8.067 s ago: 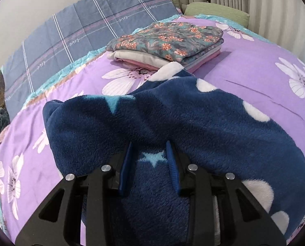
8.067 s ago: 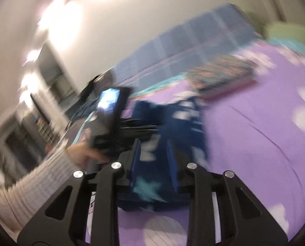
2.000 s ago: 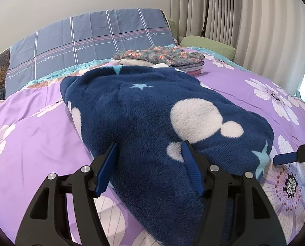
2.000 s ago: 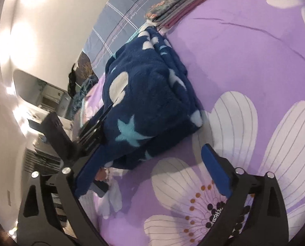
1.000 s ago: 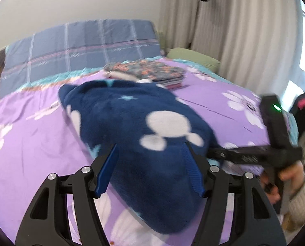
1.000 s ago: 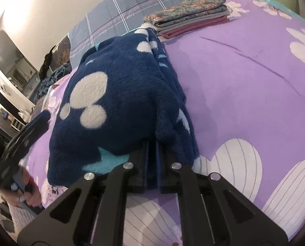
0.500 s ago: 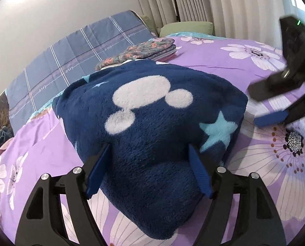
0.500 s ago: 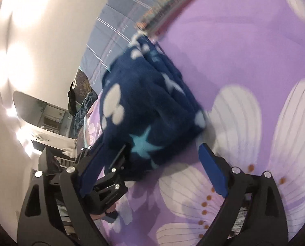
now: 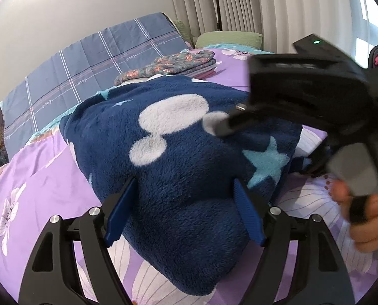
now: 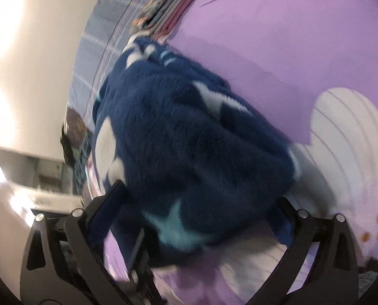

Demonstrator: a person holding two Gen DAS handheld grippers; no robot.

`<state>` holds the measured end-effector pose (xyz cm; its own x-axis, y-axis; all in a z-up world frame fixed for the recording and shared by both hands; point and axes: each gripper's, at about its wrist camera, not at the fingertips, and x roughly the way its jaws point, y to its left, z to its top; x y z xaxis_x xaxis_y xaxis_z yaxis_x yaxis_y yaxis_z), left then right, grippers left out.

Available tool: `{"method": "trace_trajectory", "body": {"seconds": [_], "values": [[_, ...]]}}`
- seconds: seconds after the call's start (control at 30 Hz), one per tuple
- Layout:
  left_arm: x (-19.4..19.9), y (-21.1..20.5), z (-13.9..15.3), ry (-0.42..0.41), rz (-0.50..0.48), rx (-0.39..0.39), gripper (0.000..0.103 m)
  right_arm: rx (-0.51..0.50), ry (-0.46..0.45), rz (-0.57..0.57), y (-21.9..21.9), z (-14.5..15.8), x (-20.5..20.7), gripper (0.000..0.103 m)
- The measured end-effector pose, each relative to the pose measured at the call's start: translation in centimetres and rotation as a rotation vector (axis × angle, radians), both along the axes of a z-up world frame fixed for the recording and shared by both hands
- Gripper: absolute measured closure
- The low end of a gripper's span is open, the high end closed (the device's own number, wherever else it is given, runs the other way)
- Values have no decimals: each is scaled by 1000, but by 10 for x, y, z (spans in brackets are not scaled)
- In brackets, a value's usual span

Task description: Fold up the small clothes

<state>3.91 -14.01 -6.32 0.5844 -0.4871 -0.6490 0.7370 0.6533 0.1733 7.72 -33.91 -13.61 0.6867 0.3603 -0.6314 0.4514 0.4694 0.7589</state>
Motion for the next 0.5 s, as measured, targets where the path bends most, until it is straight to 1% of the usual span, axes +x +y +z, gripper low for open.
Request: {"method": "trace_trajectory", "body": {"seconds": [0.1, 0.17, 0.23, 0.3, 0.4, 0.5], "values": [[1, -1, -1, -2, 0, 2, 26, -29, -13, -25, 3, 3, -1, 2], [1, 0, -2, 0, -10, -4, 24, -46, -34, -20, 3, 2, -5, 7], [0, 0, -2, -1, -17, -5, 22, -44, -55, -1, 0, 1, -10, 15], [-1, -2, -3, -8, -17, 1, 19, -30, -58, 7, -3, 0, -11, 18], [-1, -4, -3, -9, -11, 5, 17, -20, -57, 16, -1, 1, -7, 19], [0, -2, -3, -8, -10, -1, 16, -31, -63, 21, 0, 1, -7, 19]]}}
